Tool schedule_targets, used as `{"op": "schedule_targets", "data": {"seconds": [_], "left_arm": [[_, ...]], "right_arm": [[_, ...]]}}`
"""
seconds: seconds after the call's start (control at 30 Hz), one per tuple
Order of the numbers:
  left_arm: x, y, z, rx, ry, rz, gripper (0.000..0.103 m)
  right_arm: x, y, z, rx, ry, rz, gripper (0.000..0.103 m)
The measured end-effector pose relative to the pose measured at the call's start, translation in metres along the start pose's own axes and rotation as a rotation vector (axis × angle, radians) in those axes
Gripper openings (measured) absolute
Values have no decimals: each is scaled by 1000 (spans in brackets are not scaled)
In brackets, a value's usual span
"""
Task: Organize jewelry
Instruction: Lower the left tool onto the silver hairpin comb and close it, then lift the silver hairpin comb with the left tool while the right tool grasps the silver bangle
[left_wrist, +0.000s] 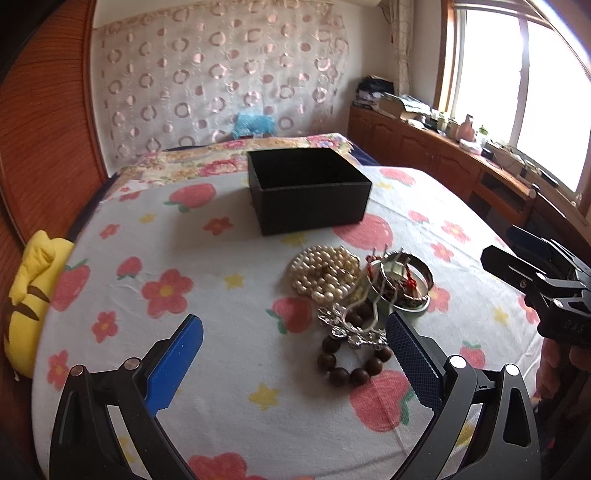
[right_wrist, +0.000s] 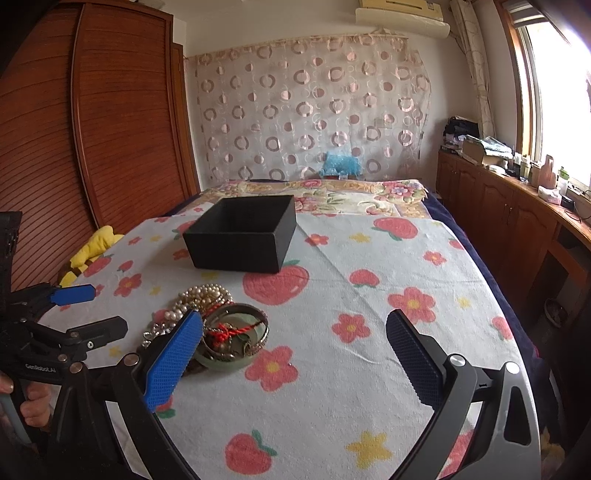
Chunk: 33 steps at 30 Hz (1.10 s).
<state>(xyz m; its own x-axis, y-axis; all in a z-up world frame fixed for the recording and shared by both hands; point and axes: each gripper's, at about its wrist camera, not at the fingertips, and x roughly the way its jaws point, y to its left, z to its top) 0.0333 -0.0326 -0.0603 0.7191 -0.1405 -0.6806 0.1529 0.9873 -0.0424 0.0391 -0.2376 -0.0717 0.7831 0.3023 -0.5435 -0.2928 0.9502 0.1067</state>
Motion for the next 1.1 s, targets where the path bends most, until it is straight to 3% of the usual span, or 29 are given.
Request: {"op": "schedule_targets", "data": {"seconds": [0.33, 0.63, 0.67, 0.7, 1.1], "left_arm": [[30, -25, -2, 80, 88, -110, 94], [46, -30, 3, 89, 126, -157, 66], [47, -30, 3, 85, 129, -159, 58], [46, -29, 4, 76, 124, -165, 56], [7, -6, 5, 55, 38, -139, 56]], "right_arm": [[7, -12, -10, 12, 30, 6, 99], [8, -14, -11, 19, 36, 17, 99], [7, -14, -12, 19, 36, 18, 99], [7, -14, -12, 19, 37, 18, 99], [11, -11, -12, 9, 41, 21, 99]]}}
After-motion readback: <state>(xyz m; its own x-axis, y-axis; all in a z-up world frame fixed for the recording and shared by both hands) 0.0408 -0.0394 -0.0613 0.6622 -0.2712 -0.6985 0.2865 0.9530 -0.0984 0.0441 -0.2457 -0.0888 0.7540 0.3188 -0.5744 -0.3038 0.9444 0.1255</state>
